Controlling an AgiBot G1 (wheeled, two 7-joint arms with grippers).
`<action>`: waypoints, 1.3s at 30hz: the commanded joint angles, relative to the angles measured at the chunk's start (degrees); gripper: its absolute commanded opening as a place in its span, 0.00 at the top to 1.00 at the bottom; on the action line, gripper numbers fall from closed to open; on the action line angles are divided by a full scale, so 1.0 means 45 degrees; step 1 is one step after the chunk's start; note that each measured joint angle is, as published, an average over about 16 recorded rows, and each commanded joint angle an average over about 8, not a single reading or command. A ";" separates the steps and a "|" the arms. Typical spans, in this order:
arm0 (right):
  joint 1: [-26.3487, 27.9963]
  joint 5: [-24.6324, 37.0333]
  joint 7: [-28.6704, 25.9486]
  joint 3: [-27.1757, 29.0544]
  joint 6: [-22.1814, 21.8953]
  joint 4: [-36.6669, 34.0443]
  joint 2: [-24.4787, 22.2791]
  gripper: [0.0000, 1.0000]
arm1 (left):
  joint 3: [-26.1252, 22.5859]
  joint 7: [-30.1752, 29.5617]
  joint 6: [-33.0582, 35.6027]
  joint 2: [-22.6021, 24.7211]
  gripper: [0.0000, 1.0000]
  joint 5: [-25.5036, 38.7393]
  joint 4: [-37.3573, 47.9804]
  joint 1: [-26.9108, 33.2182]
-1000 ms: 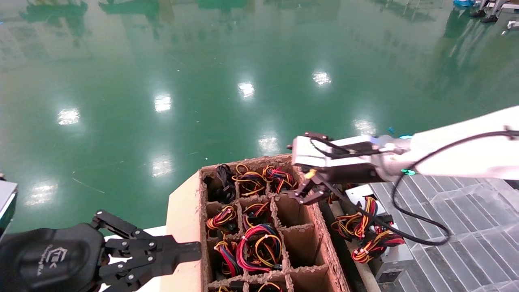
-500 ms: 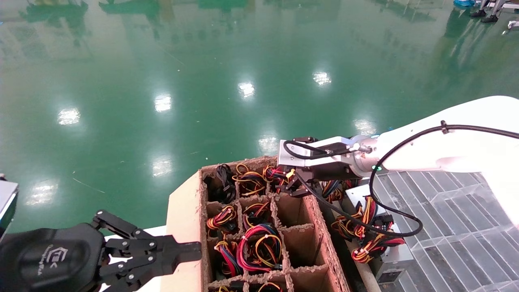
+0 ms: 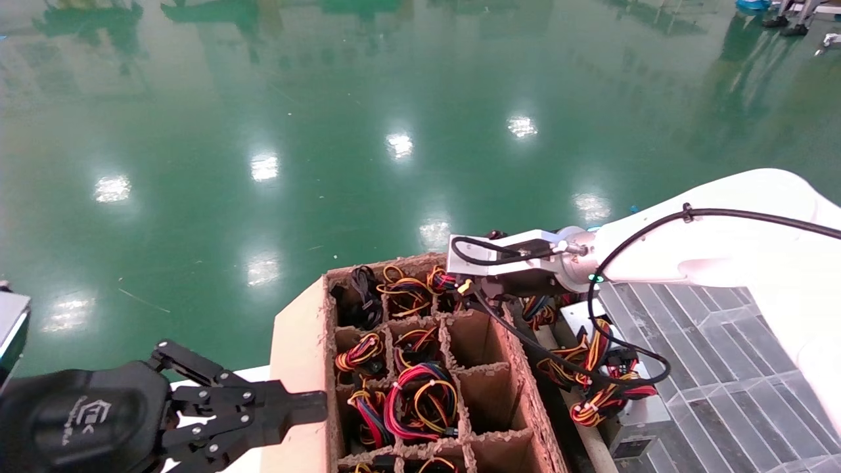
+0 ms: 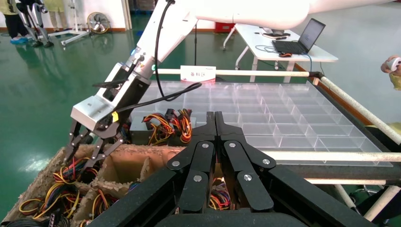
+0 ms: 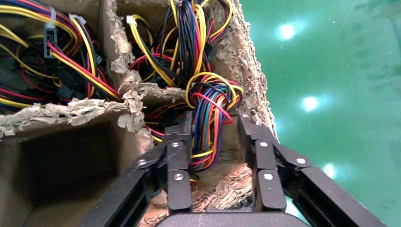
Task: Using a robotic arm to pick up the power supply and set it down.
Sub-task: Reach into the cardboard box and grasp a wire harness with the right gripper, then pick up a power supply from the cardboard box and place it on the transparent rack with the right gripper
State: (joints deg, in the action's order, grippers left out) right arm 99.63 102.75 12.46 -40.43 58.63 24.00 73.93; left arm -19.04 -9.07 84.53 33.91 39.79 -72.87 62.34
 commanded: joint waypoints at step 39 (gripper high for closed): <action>0.2336 -0.3318 -0.1178 0.2128 0.4200 0.2368 -0.3637 1.00 | -0.0011 0.0005 -0.0005 -0.0004 0.00 -0.0008 0.0000 0.0003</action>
State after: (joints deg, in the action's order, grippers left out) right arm 110.07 88.11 6.84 -30.89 77.00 35.06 57.36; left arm -19.09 -9.05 84.51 33.89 39.75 -72.87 62.35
